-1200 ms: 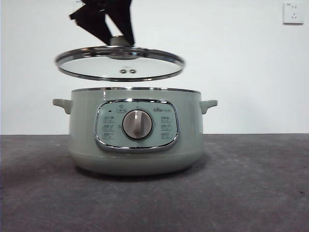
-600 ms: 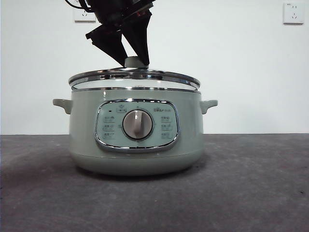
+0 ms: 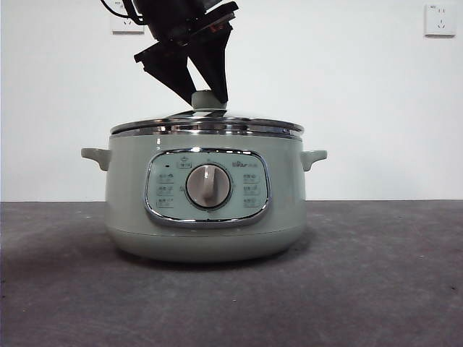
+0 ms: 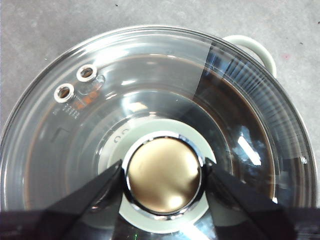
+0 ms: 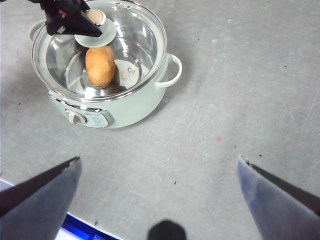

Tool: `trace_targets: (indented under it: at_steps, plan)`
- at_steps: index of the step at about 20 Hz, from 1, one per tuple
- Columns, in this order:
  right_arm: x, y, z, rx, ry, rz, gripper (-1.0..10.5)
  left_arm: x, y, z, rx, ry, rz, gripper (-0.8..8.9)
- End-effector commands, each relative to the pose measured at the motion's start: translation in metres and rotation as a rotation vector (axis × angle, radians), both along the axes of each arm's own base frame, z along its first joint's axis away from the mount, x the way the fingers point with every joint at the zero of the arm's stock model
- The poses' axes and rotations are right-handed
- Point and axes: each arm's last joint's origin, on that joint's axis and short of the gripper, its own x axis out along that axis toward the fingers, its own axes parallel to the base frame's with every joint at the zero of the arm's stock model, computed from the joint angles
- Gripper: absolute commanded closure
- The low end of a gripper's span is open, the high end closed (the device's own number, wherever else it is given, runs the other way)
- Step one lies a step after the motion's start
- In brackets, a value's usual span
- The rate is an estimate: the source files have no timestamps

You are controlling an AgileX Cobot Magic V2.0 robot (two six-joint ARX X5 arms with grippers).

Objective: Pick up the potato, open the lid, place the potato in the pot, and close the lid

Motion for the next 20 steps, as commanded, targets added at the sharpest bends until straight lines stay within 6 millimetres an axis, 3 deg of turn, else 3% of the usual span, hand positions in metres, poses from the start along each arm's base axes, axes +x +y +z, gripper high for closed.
trace_targets:
  at_steps: [1,6,11,13,14,16,20]
  plan:
    - [0.000,0.000,-0.004,-0.012,0.029,-0.005,2.6,0.010,-0.008,-0.024,0.047,0.027,-0.006,8.26]
    - [0.000,0.000,-0.004,-0.013,0.029,-0.005,2.6,0.011,-0.006,-0.024,0.124,-0.031,-0.043,8.26]
    - [0.000,0.000,-0.004,-0.013,0.029,-0.005,2.6,0.010,-0.008,-0.024,0.057,0.011,-0.054,7.93]
    - [0.000,0.000,-0.004,-0.013,0.030,-0.005,2.6,0.010,-0.008,-0.023,0.050,0.020,-0.036,5.59]
    - [0.000,0.000,-0.004,-0.013,0.030,-0.005,2.6,0.009,-0.007,-0.022,0.046,0.019,-0.031,3.89]
    - [0.000,0.000,-0.004,-0.013,0.030,-0.005,2.6,0.006,-0.006,-0.016,0.038,0.006,-0.029,2.00]
    - [0.000,0.000,-0.004,-0.014,0.031,-0.005,2.6,-0.007,0.003,0.010,0.002,-0.050,-0.024,1.79]
